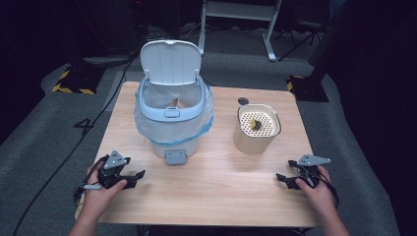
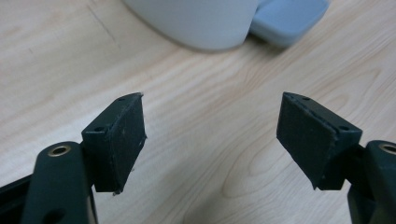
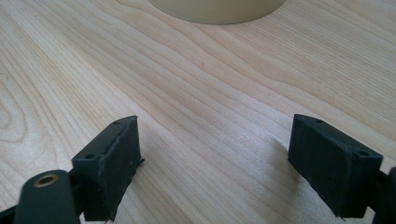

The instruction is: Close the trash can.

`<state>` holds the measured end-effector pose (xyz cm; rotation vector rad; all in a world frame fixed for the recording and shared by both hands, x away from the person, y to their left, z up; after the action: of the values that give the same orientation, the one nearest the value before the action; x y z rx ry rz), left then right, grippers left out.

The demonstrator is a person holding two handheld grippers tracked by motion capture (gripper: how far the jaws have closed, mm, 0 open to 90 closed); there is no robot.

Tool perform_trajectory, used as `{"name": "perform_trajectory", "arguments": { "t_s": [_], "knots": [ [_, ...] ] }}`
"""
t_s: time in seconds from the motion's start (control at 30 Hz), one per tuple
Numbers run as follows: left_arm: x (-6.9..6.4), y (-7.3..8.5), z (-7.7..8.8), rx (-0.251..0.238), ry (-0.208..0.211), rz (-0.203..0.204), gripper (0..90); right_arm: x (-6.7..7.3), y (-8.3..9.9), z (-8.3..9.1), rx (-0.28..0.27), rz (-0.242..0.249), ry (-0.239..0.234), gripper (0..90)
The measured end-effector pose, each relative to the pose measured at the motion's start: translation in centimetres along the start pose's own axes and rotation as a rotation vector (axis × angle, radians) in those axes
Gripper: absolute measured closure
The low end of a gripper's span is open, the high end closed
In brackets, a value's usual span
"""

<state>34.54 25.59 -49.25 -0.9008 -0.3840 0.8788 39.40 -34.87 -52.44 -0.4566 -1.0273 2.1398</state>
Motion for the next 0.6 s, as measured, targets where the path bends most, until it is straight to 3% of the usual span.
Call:
{"name": "perform_trajectory", "arguments": {
  "t_s": [0.07, 0.23, 0.3, 0.33, 0.37, 0.43, 0.6],
  "knots": [
    [0.4, -1.4, 1.0, -0.055, 0.018, 0.02, 24.4, 0.0, 0.0, 0.0, 0.0, 0.0, 0.0, 16.8],
    [0.7, -3.1, 2.2, -0.09, 0.004, 0.003, 24.6, 0.0, 0.0, 0.0, 0.0, 0.0, 0.0, 16.8],
    [0.5, -4.7, 3.5, -0.161, 0.01, 0.007, 23.8, 0.0, 0.0, 0.0, 0.0, 0.0, 0.0, 16.8],
    [0.5, -4.7, 3.5, -0.161, 0.01, 0.007, 23.5, 0.0, 0.0, 0.0, 0.0, 0.0, 0.0, 16.8],
    [0.4, -5.6, 4.2, -0.215, 0.018, 0.019, 23.5, 0.0, 0.0, 0.0, 0.0, 0.0, 0.0, 16.8],
    [0.5, -6.8, 5.1, -0.266, 0.026, 0.026, 23.5, 0.0, 0.0, 0.0, 0.0, 0.0, 0.0, 16.8],
    [0.9, -8.6, 6.2, -0.301, 0.02, 0.008, 23.9, 0.0, 0.0, 0.0, 0.0, -0.001, -0.002, 16.8]
  ]
}}
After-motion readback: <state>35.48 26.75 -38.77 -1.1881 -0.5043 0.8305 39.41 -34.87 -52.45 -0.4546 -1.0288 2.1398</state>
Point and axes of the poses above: each handheld gripper's, and its own axes: z roughly backward along the jaws, y roughly out of its underside, x roughly to its left, the point moved 3 cm from there along -z, roughly forward along the jaws, and after that the axes turned 4 degrees about -x, right-handed, at the moved point
